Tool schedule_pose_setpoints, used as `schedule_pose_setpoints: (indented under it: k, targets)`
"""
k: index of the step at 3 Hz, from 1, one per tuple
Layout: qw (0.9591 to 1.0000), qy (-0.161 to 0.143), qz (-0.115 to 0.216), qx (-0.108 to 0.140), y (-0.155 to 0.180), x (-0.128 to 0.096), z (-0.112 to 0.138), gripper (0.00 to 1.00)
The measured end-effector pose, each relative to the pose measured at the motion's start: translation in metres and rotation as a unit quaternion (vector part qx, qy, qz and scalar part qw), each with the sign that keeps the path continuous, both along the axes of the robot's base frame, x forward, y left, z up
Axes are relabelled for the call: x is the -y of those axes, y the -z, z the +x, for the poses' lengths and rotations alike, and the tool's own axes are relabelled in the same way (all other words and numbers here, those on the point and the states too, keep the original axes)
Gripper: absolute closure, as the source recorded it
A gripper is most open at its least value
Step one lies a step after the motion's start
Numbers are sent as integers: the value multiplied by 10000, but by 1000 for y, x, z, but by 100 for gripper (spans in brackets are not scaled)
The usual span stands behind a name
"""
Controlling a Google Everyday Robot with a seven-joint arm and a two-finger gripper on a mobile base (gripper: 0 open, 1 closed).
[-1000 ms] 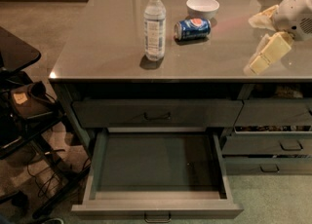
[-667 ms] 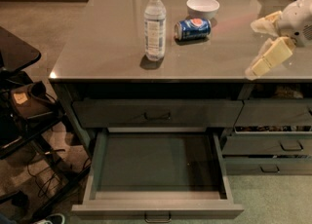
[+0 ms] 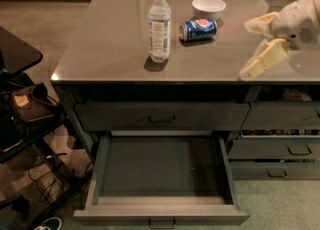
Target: Place blue plastic bottle into middle drawer
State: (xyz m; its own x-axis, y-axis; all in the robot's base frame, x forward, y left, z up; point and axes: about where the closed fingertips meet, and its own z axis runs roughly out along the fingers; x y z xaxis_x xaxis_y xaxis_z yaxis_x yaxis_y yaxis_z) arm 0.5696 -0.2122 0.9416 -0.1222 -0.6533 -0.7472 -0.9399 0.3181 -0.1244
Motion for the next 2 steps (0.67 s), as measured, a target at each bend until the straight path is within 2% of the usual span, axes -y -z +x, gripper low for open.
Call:
schedule_pose_setpoints:
  k: [1, 2]
  targets:
    - [9975, -363, 508, 343, -27, -64, 16, 0]
    - [9949, -451, 710, 552, -46, -113, 39, 0]
